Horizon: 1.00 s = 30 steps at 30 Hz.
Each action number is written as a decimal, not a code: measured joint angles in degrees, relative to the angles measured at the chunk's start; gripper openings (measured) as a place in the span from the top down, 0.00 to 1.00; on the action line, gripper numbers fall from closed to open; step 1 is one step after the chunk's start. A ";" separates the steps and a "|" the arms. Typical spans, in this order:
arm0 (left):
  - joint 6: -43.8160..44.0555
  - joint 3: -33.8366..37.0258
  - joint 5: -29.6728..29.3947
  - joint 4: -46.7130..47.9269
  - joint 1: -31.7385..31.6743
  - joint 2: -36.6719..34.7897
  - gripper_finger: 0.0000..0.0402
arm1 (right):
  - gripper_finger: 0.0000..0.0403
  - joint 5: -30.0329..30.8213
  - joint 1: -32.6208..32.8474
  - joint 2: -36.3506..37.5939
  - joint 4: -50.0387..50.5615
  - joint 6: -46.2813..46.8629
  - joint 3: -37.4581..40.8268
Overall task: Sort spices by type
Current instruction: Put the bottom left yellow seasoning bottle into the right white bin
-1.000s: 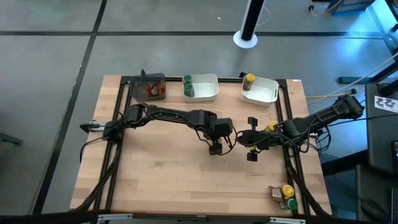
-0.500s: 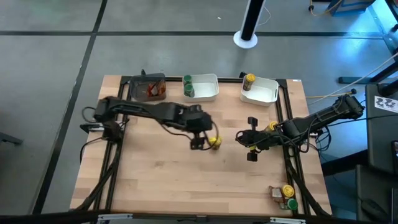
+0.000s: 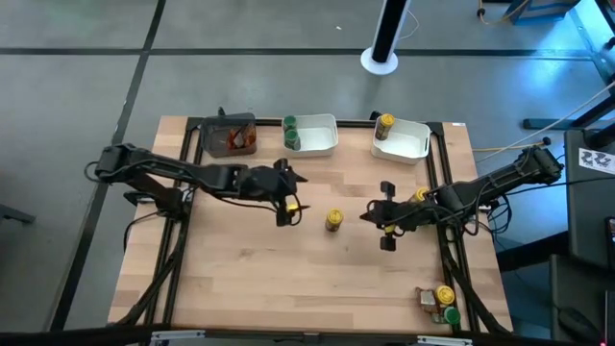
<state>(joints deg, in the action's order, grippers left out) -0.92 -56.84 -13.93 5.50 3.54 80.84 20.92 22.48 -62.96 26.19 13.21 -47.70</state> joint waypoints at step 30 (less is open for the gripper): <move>-5.99 14.62 0.19 -9.12 -0.82 -10.55 0.13 | 0.33 -7.58 -11.56 -9.11 -16.17 -5.49 -0.02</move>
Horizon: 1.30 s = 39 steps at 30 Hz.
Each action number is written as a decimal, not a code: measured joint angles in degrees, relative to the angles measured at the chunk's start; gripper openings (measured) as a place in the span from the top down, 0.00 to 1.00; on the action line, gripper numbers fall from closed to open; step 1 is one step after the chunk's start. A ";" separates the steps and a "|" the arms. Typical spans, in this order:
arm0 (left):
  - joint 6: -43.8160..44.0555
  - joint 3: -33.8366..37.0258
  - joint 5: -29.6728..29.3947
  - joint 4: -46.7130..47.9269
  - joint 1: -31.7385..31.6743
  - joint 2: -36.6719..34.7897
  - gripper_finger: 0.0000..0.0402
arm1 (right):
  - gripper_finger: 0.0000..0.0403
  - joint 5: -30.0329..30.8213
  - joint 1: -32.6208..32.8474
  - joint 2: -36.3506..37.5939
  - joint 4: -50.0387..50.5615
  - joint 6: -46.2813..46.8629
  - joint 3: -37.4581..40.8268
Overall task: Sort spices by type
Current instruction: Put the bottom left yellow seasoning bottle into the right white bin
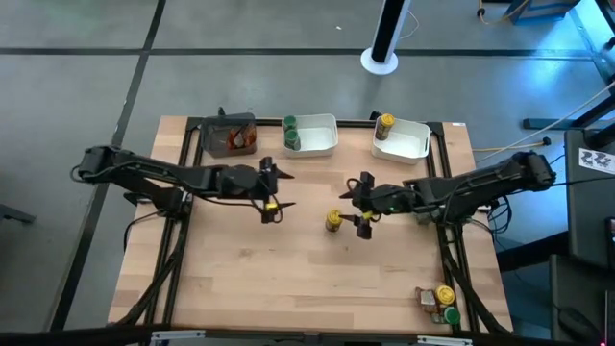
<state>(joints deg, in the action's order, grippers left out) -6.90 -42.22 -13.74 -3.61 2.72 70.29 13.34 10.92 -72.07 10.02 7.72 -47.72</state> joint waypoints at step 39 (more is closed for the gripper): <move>0.93 11.89 0.23 -13.58 1.84 -12.91 0.13 | 0.35 -0.94 -0.46 -17.88 -7.55 7.18 0.00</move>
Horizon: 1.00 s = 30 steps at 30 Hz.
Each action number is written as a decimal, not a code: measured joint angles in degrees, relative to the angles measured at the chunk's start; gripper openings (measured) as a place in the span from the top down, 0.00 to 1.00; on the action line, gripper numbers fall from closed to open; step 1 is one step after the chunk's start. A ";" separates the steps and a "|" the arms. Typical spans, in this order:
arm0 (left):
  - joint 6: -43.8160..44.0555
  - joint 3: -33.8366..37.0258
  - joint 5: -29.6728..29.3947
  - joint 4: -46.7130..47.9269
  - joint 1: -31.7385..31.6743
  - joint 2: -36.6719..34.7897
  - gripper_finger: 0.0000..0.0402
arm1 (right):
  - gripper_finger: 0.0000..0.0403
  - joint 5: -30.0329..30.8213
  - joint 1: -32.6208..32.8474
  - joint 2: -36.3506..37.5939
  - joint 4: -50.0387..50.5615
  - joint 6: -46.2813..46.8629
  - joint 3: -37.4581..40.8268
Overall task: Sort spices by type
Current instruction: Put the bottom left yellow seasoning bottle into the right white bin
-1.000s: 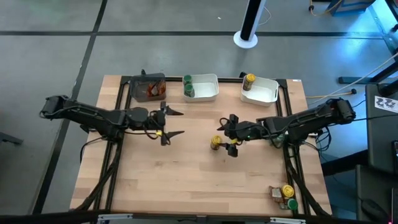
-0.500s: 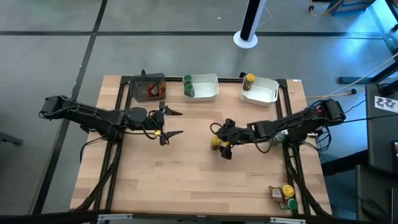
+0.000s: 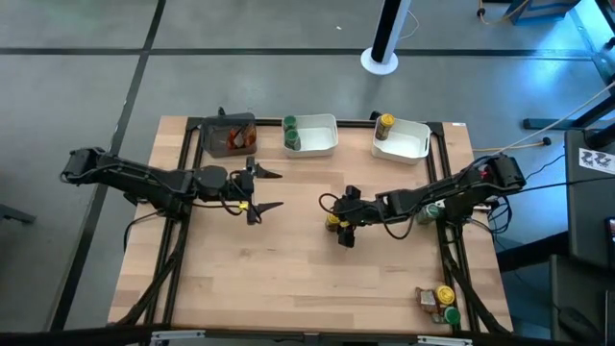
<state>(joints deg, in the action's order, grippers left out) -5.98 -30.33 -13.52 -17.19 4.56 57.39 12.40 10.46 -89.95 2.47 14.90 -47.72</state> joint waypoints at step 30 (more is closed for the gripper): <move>-0.90 -0.02 -0.63 0.66 -0.09 0.04 0.13 | 0.44 23.25 -19.39 29.85 15.87 -9.33 0.04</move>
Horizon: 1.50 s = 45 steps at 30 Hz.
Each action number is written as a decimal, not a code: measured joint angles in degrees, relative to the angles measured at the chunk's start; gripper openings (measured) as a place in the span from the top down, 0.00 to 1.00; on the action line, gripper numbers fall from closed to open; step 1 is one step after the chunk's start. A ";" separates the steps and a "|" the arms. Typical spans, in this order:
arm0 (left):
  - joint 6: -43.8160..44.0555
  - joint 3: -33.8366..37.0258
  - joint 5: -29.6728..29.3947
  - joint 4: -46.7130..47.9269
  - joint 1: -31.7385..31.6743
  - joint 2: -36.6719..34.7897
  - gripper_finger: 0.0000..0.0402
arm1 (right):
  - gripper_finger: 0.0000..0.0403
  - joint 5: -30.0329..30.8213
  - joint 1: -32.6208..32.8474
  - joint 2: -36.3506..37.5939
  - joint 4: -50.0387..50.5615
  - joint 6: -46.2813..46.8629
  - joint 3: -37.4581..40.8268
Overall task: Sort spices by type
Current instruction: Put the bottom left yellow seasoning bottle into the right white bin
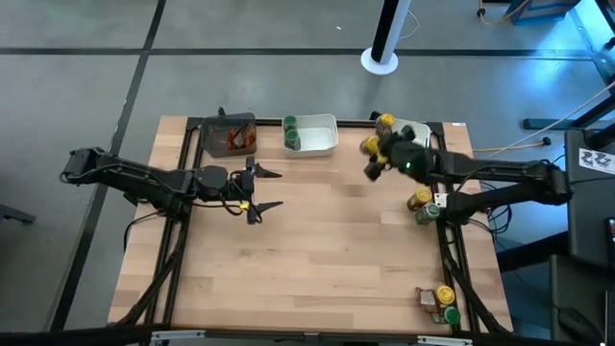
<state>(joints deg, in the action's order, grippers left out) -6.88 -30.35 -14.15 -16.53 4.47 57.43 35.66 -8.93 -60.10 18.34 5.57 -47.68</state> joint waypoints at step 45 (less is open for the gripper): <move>-2.16 0.00 -0.31 -0.87 0.00 0.00 0.13 | 0.43 -13.82 -28.16 -13.10 -11.68 7.99 12.33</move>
<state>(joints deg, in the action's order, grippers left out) -9.04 -30.35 -14.46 -17.41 4.47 57.43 21.84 -37.09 -73.20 6.66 13.56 -35.35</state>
